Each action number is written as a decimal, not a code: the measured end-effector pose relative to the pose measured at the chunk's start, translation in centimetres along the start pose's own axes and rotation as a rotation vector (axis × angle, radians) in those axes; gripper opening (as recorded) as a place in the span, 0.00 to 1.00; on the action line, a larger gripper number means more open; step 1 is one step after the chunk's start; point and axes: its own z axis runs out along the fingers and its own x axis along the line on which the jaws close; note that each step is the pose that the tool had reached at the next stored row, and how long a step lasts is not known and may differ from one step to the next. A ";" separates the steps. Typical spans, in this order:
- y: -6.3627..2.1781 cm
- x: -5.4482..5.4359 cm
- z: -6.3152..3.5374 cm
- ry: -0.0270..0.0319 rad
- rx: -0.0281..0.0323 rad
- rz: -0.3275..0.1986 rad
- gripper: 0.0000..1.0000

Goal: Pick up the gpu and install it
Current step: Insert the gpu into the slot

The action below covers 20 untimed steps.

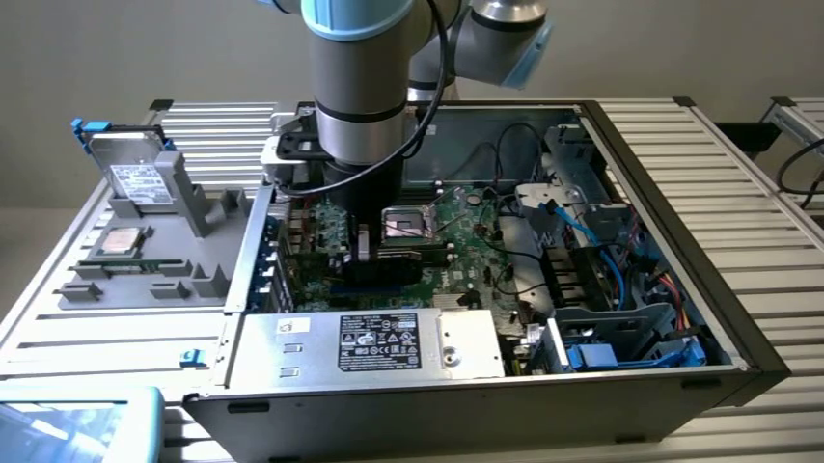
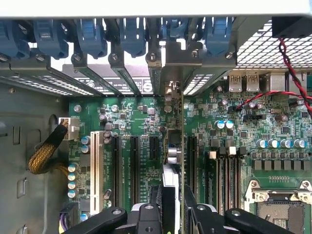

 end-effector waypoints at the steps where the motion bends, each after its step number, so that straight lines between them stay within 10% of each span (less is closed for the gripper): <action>1: 0.00 0.0 0.00 0.0000 0.0000 0.000 0.28; 20: 0.02 0.1 -0.05 -0.0016 -0.0001 0.000 0.28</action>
